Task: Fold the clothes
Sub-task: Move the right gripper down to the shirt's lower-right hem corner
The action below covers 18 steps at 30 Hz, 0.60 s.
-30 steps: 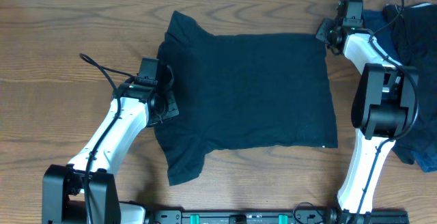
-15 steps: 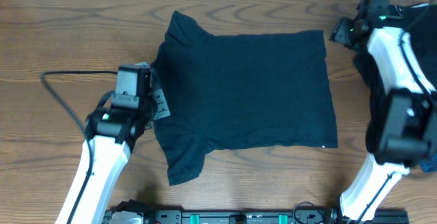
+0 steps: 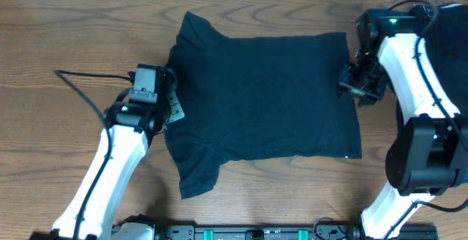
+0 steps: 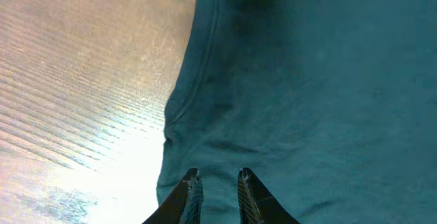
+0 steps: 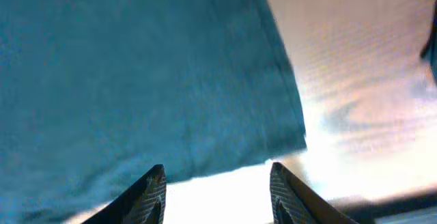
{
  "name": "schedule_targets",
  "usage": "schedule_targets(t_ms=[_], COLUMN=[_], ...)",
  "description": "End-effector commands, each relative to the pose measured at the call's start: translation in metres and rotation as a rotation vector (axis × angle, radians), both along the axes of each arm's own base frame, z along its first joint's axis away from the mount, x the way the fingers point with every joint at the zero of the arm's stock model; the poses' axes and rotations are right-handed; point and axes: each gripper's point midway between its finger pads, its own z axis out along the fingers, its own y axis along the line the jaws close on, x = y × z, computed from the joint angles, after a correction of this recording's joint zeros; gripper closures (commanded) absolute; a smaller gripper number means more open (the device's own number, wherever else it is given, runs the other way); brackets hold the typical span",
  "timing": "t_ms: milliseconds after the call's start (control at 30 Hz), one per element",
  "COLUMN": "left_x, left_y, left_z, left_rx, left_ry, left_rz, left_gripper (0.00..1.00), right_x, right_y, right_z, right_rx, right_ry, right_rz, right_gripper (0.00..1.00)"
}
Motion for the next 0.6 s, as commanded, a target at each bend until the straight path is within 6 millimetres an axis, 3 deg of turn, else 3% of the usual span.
schedule_targets(t_ms=[0,200,400,567], left_x=[0.002,0.003,0.008,0.014], left_y=[0.004,0.004,0.003,0.002], left_z=[-0.008,-0.010,-0.008,-0.005], left_rx=[0.016,0.017,0.013,0.008], left_ry=[0.028,0.032,0.008,-0.020], left_rz=[0.026,0.025,0.026,0.026], left_gripper=[0.79,0.79,0.79,0.78], right_x=[-0.021,-0.059,-0.098,-0.120], right_y=[0.000,-0.003,-0.012,-0.014], right_z=[-0.003,-0.015,-0.006,-0.012], right_rx=[-0.048,-0.051,-0.052,-0.043], right_ry=[0.037,-0.022,-0.096,-0.216], right_rz=[0.003,-0.076,-0.164,-0.211], right_gripper=[0.52,0.52,0.52,0.54])
